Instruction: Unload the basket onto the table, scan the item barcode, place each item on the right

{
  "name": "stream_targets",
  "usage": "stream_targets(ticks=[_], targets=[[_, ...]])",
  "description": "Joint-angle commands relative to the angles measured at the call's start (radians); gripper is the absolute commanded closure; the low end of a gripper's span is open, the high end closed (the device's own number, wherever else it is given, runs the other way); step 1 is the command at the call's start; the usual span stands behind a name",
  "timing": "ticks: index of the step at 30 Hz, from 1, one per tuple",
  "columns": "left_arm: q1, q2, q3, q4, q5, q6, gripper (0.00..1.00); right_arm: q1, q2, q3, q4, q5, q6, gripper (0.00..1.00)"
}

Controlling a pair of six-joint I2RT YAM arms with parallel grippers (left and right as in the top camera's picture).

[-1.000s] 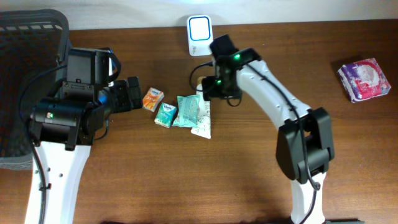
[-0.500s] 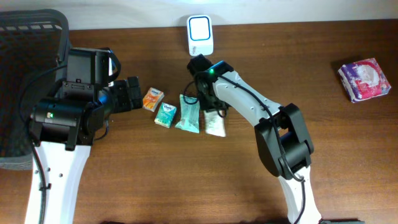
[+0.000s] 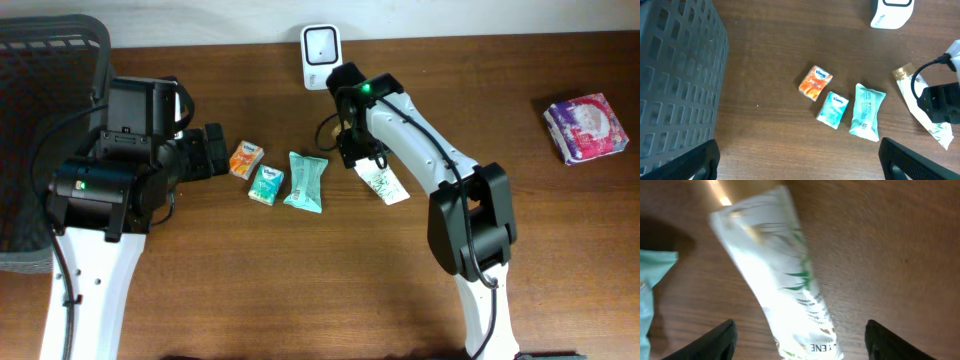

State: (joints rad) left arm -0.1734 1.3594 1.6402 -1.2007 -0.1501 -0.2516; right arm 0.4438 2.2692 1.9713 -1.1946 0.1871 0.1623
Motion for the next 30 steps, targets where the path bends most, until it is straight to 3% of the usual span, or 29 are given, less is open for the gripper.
stream_targets(ticks=[1, 10, 18, 21, 24, 26, 29, 30], targets=[[0.005, -0.001, 0.008, 0.002, -0.004, -0.006, 0.01, 0.040, -0.003, 0.005, -0.005, 0.087, -0.080, 0.22], [0.005, -0.001, 0.008, 0.002, -0.004, -0.006, 0.01, 0.074, -0.003, -0.139, 0.151, 0.165, -0.076, 0.22], [0.005, -0.001, 0.008, 0.002, -0.004, -0.006, 0.01, 0.074, -0.002, -0.226, 0.189, 0.165, -0.069, 0.24], [0.005, -0.001, 0.008, 0.002, -0.004, -0.006, 0.01, 0.074, -0.002, -0.256, 0.220, 0.165, -0.069, 0.33], [0.005, -0.001, 0.008, 0.002, -0.004, -0.006, 0.01, 0.073, -0.002, -0.269, 0.227, 0.165, -0.069, 0.61], [0.005, -0.001, 0.008, 0.002, -0.004, -0.006, 0.01, 0.073, -0.002, -0.263, 0.224, 0.157, -0.063, 0.66], [0.005, -0.001, 0.008, 0.002, -0.004, -0.006, 0.01, 0.070, -0.002, -0.204, 0.171, 0.043, -0.042, 0.82], [0.005, -0.001, 0.008, 0.002, -0.004, -0.006, 0.01, 0.066, -0.002, -0.171, 0.148, 0.003, -0.042, 0.82]])
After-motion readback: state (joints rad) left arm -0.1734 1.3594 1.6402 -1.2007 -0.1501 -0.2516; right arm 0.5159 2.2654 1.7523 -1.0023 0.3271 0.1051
